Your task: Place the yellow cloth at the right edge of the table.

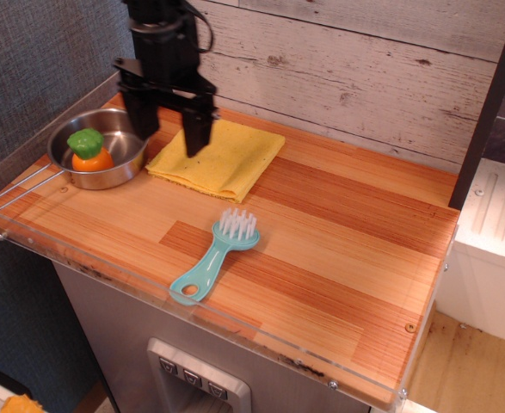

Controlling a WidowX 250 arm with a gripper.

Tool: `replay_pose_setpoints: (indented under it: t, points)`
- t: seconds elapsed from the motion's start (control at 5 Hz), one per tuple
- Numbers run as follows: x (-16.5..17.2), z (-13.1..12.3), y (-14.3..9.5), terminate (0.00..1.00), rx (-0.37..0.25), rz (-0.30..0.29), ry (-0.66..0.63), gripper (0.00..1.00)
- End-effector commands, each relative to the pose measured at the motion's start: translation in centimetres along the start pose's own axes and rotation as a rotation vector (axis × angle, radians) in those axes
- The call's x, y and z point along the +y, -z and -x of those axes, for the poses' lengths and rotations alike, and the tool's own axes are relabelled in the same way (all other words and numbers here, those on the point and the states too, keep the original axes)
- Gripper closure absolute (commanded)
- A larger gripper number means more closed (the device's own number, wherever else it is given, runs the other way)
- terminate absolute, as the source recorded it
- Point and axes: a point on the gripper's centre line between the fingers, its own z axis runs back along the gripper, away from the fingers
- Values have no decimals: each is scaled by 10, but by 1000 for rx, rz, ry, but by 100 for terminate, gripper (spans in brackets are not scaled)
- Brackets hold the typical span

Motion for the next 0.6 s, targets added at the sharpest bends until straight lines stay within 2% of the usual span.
replay_pose_setpoints:
  t: [0.0,0.2,0.4]
  points:
    - [2,-49,16,0,-42,-89,-19,0]
    - [6,-63,24,0,-43,-98,-19,0]
    - [11,-66,34,0,-40,-81,-39,0]
